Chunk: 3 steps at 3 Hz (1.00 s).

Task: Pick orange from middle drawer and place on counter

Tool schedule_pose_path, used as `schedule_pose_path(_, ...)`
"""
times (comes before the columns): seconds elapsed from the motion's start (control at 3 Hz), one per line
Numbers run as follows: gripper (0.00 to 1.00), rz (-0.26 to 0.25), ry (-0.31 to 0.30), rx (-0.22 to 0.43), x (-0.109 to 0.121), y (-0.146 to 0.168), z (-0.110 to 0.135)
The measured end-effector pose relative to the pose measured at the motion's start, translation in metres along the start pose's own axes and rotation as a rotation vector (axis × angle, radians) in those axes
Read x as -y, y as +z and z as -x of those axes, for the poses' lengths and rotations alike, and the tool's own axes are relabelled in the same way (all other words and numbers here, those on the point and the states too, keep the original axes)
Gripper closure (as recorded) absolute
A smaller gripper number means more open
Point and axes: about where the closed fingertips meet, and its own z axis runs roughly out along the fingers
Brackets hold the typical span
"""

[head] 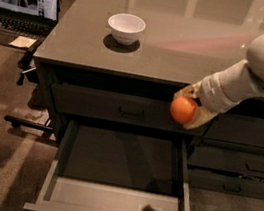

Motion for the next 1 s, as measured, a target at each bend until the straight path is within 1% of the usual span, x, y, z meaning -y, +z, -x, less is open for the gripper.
schedule_pose_path(0.33, 1.0, -0.199, 0.08, 0.136, 0.024, -0.03, -0.037)
schedule_pose_path(0.67, 1.0, -0.382, 0.117, 0.222, 0.042, -0.084, -0.05)
schedule_pose_path(1.0, 1.0, -0.503, 0.126, 0.292, 0.056, -0.127, -0.053)
